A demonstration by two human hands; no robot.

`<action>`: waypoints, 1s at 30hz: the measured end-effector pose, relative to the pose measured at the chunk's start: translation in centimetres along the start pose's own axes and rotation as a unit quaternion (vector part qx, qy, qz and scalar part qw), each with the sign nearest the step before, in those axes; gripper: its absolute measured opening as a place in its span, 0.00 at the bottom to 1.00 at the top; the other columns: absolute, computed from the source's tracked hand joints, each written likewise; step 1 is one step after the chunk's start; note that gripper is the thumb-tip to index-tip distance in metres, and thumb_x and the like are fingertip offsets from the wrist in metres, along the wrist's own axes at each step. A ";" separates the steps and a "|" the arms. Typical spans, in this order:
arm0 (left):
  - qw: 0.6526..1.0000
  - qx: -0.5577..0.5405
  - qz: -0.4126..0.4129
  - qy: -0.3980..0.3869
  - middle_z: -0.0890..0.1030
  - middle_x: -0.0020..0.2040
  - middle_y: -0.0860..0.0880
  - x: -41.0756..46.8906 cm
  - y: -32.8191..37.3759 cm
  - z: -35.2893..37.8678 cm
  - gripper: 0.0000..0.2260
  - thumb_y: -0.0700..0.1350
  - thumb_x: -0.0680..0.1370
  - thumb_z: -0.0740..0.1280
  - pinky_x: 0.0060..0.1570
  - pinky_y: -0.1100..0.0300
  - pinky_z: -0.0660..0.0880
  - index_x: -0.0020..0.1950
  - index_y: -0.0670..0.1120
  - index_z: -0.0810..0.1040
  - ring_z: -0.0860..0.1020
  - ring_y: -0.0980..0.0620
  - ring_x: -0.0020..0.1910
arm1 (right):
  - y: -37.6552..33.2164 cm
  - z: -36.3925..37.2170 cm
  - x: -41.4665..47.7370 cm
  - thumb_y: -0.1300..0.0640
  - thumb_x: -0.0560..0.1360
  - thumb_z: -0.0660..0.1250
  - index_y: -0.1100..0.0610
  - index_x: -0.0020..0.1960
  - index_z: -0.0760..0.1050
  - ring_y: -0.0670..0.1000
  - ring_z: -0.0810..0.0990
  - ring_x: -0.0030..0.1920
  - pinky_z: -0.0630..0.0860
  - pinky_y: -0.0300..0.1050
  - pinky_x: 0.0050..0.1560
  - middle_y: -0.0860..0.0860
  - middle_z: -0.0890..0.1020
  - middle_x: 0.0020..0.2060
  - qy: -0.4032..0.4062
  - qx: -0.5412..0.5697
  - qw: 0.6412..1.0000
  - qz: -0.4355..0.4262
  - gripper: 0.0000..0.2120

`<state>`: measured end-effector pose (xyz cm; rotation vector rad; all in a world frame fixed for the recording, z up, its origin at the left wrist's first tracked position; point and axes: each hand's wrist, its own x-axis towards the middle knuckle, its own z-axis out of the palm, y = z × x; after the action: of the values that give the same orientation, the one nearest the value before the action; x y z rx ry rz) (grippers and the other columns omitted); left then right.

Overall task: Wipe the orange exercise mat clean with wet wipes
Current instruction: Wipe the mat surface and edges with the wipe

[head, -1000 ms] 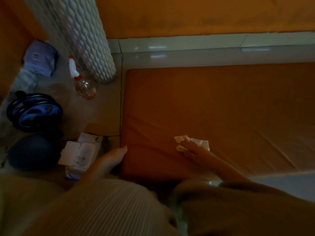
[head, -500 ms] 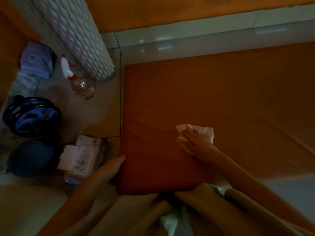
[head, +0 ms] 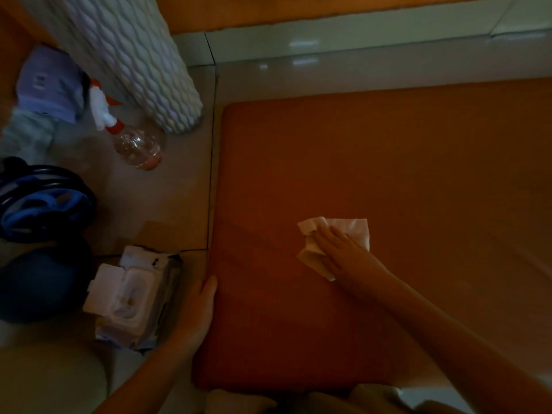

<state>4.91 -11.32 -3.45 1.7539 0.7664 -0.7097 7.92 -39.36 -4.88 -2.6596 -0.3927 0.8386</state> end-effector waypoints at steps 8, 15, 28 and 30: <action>0.996 -0.012 -0.034 0.077 0.74 0.64 0.46 1.0 0.6 1.1 0.19 0.50 0.84 0.54 0.51 0.57 0.67 0.70 0.42 0.70 0.75 0.47 0.55 | -0.1 0.0 4.2 0.40 0.75 0.34 0.51 0.77 0.37 0.46 0.31 0.70 0.33 0.47 0.72 0.46 0.33 0.71 -0.005 -0.023 0.998 -0.058 0.33; 0.991 -0.066 -0.032 0.113 0.76 0.56 0.47 2.2 -0.9 1.1 0.16 0.50 0.82 0.59 0.58 0.52 0.68 0.67 0.44 0.73 0.74 0.47 0.54 | 1.1 0.8 5.1 0.39 0.79 0.36 0.54 0.74 0.51 0.55 0.52 0.73 0.55 0.57 0.70 0.53 0.52 0.74 0.037 -0.032 0.995 -0.089 0.30; 0.991 -0.035 0.041 0.120 0.73 0.49 0.59 1.3 0.0 1.6 0.12 0.48 0.84 0.54 0.55 0.58 0.66 0.64 0.49 0.71 0.73 0.53 0.53 | -4.4 1.5 8.0 0.40 0.69 0.28 0.50 0.76 0.37 0.49 0.31 0.72 0.32 0.51 0.73 0.45 0.35 0.72 -0.003 -0.017 0.993 -0.113 0.37; 0.990 -0.008 0.073 0.121 0.71 0.56 0.57 1.2 -0.1 1.6 0.14 0.46 0.84 0.54 0.57 0.59 0.65 0.69 0.49 0.69 0.71 0.55 0.56 | -4.8 2.3 6.9 0.40 0.71 0.30 0.50 0.77 0.38 0.48 0.33 0.73 0.31 0.48 0.71 0.45 0.36 0.72 -0.026 -0.032 0.984 -0.171 0.35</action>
<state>5.41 -12.65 -4.84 1.8812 0.7935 -0.3948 11.23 -32.08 -8.35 -2.5244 -0.8724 0.7957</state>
